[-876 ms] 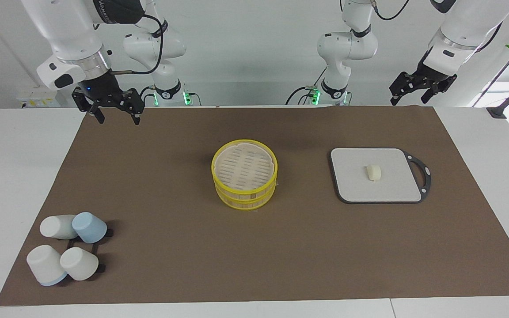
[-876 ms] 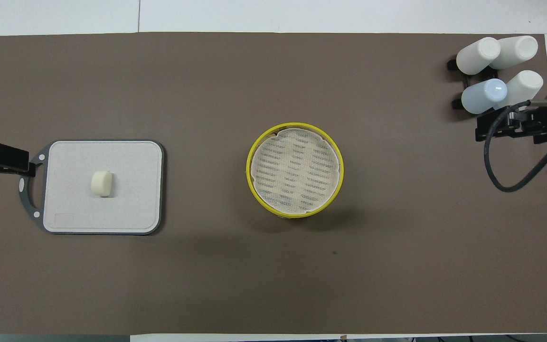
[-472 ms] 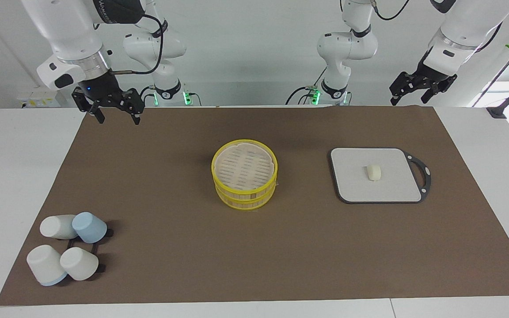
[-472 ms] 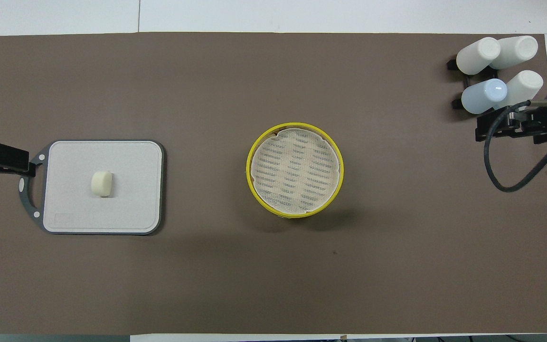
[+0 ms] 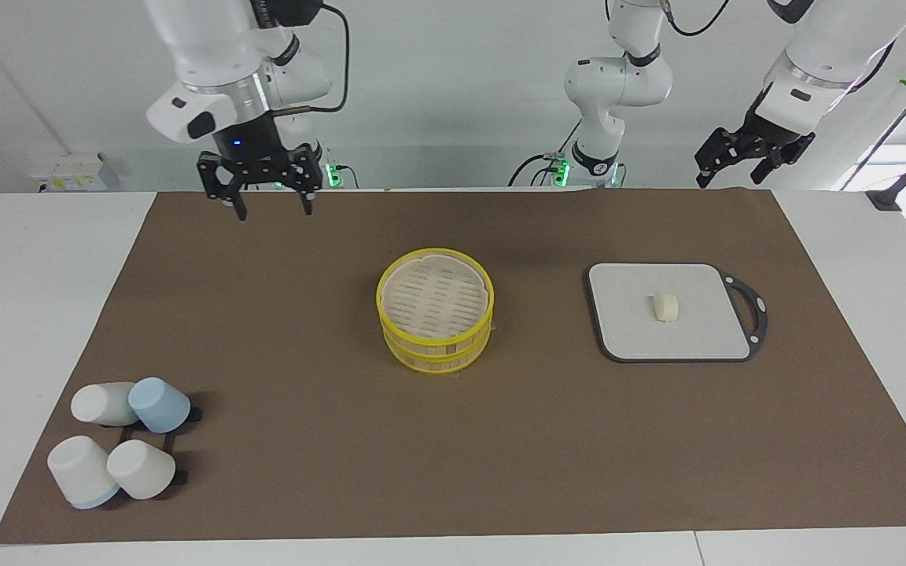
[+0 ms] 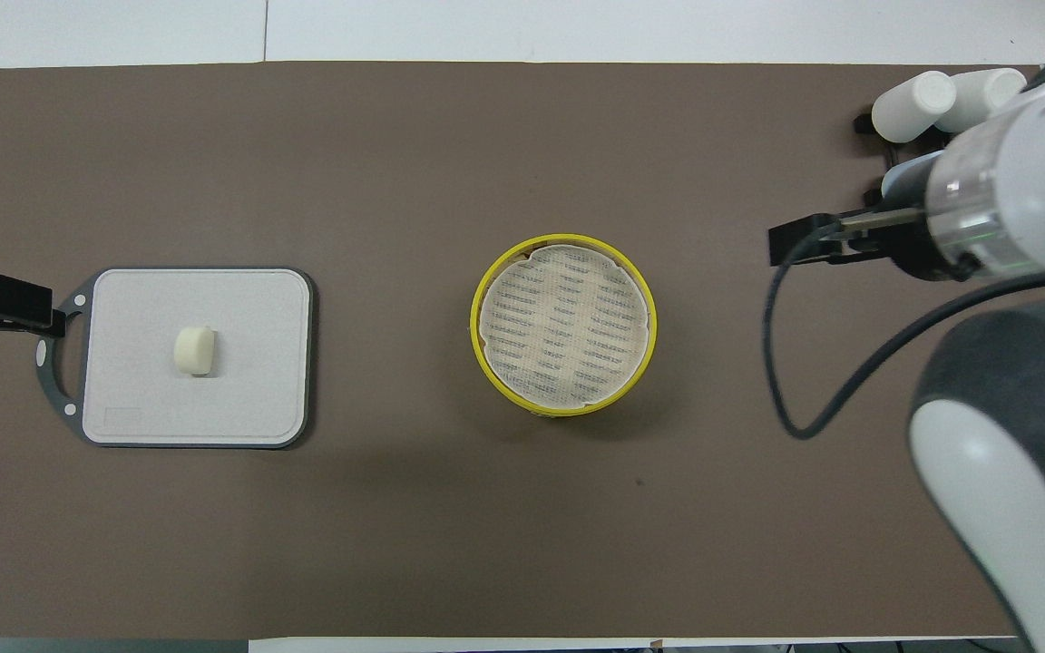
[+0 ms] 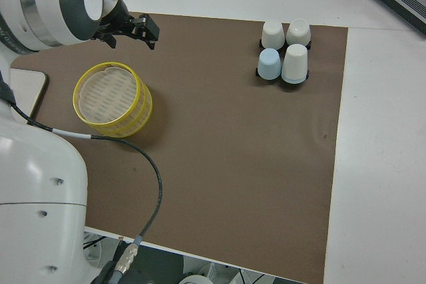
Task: Place bun in steamer
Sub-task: 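Reach the right gripper over to the steamer lid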
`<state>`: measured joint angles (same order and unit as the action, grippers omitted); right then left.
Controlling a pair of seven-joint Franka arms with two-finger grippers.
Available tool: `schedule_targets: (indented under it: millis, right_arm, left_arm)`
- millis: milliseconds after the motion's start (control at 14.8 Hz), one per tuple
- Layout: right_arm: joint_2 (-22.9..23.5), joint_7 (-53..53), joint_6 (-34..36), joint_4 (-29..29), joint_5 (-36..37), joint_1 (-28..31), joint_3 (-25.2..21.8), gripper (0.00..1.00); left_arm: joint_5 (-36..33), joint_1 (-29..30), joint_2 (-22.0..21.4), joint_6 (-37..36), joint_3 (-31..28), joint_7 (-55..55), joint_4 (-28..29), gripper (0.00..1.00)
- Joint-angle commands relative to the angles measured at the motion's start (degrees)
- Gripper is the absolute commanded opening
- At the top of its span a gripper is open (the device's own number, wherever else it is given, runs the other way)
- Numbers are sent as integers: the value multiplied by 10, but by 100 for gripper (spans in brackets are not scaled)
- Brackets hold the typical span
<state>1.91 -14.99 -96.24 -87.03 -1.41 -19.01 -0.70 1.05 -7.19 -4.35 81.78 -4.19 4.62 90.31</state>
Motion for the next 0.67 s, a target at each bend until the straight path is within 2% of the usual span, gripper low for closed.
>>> schedule_targets:
  millis: [0, 135, 270, 472, 607]
  right_arm:
    - [99, -99, -10, 73, -5, -71, -4, 100]
    - [233, -182, 24, 221, 25, -132, -7, 100]
    - [296, -214, 24, 291, 32, -157, -8, 100]
    - [332, -253, -16, 287, 55, -210, -8, 100]
    - [332, -258, -59, 236, 77, -220, -7, 100]
  left_arm:
    - [4, 1, -14, 6, -3, -8, 14, 100]
    - [3, 2, -16, 9, -6, -9, 26, 100]
    - [3, 3, -28, 32, -7, -11, 53, 100]
    - [2, 8, -70, 108, -8, -26, 147, 100]
    - [1, 23, -94, 156, -8, -53, 210, 100]
